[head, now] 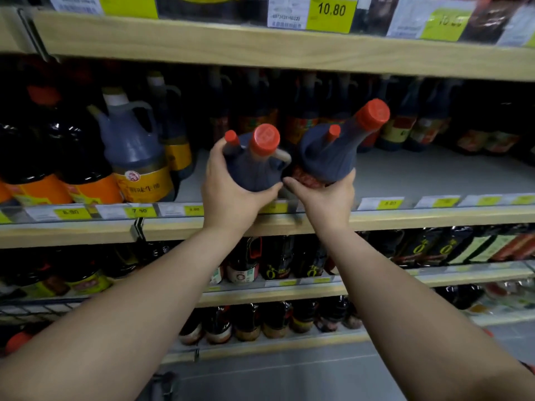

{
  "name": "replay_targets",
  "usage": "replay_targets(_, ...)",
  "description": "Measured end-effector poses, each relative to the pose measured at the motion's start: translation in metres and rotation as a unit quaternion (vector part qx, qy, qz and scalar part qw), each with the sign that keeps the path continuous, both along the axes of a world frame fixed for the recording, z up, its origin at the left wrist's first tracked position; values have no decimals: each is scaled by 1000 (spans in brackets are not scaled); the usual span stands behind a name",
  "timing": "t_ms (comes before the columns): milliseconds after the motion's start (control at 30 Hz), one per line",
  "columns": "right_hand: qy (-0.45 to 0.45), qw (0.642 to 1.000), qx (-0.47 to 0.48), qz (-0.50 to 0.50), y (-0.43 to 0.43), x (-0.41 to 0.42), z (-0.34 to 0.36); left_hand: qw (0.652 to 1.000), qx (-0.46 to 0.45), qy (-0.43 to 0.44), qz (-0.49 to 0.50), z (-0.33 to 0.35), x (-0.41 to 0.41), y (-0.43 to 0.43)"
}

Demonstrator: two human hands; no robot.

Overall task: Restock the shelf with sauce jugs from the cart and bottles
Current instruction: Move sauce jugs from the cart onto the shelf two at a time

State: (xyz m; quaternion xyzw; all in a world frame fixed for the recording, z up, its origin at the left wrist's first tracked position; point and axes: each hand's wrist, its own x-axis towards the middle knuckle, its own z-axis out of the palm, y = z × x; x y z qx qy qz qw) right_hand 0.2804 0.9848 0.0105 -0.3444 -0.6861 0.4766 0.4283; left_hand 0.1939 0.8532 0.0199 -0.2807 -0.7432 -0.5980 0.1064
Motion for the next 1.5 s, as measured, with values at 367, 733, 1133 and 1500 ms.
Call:
replay_targets(367, -174, 980, 47, -80, 26, -24, -24, 993, 4, -70, 96, -9, -19, 41)
replay_targets(733, -111, 984, 105, -89, 12, -19, -22, 993, -38, -76, 78, -15, -38, 40)
replay_targets(1133, -248, 933, 240, 99, -53, -35, -25, 984, -150, -75, 55, -22, -37, -13)
replay_targets(1500, -416, 856, 179, 249, -48, -98, 5, 977, -196, -83, 6, -14, -80, -22)
